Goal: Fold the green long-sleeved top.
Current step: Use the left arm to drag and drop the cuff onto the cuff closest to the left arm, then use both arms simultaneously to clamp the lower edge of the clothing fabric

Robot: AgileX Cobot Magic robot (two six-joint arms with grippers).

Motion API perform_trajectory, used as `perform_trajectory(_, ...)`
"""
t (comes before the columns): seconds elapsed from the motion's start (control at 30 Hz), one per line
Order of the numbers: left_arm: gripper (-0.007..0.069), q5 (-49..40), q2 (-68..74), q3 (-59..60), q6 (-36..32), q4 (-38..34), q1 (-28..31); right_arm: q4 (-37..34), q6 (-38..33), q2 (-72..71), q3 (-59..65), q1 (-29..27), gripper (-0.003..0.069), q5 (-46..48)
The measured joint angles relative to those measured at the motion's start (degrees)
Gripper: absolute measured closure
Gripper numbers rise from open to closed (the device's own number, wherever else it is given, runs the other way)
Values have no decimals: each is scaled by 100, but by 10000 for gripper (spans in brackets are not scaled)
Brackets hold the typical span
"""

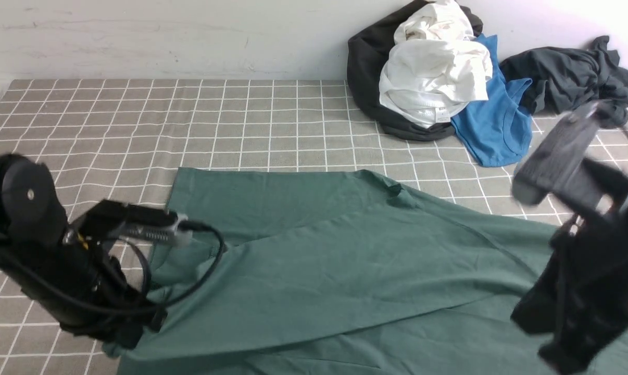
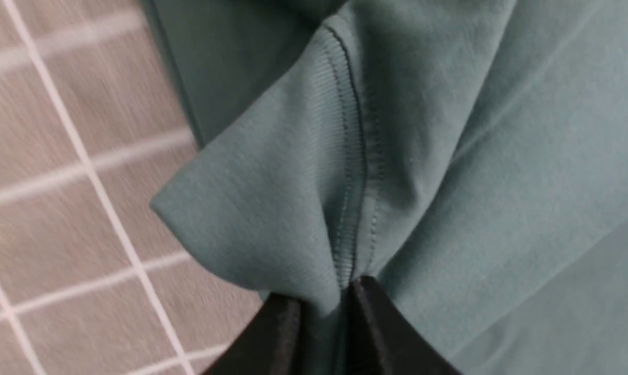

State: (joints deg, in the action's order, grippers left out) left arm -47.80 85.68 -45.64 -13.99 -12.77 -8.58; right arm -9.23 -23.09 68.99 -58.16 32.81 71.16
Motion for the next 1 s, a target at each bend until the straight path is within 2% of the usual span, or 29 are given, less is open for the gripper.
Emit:
perform_trajectory(0.13, 415, 5, -8, 53, -26, -12, 0, 0, -238, 0, 427, 306, 669, -5)
perform_trajectory(0.17, 338, -16, -32, 53, -30, -25, 0, -6, -419, 0, 652, 429, 659, -48)
perform_trajectory(0.23, 240, -158, -122, 53, -37, -92, 0, -62, -762, 0, 978, 592, 624, -250)
perform_trajectory(0.37, 110, -565, -510, 48, -43, -170, -97, -296, -1472, 0, 1597, 848, 491, -857)
perform_trajectory(0.4, 88, -684, -670, 48, -43, -158, -210, -343, -1663, 0, 1794, 915, 426, -1162)
perform_trajectory(0.43, 88, -684, -696, 48, -43, -158, -234, -348, -1692, 0, 1827, 927, 426, -1162)
perform_trajectory(0.47, 78, -798, -938, 73, -51, -105, -511, -350, -1925, 0, 2102, 1008, 340, -1594)
perform_trajectory(0.53, 75, -857, -1149, 178, -119, 13, -877, -350, -2086, 0, 2452, 1058, 264, -2051)
perform_trajectory(0.57, 74, -875, -1168, 193, -127, 31, -920, -350, -2101, 5, 2486, 1065, 249, -2152)
perform_trajectory(0.6, 73, -925, -1287, 334, -207, 193, -1231, -350, -2170, 20, 2707, 1088, 207, -2478)
perform_trajectory(0.67, 73, -955, -1348, 619, -327, 400, -1709, -311, -2210, 141, 2960, 1099, 174, -2924)
perform_trajectory(0.87, 73, -736, -1360, 1389, -869, 730, -2707, -106, -2292, 717, 3056, 1373, 169, -3597)
perform_trajectory(1.0, 73, -336, -1360, 1652, -1121, 745, -3075, 71, -2318, 1083, 3056, 1678, 196, -3702)
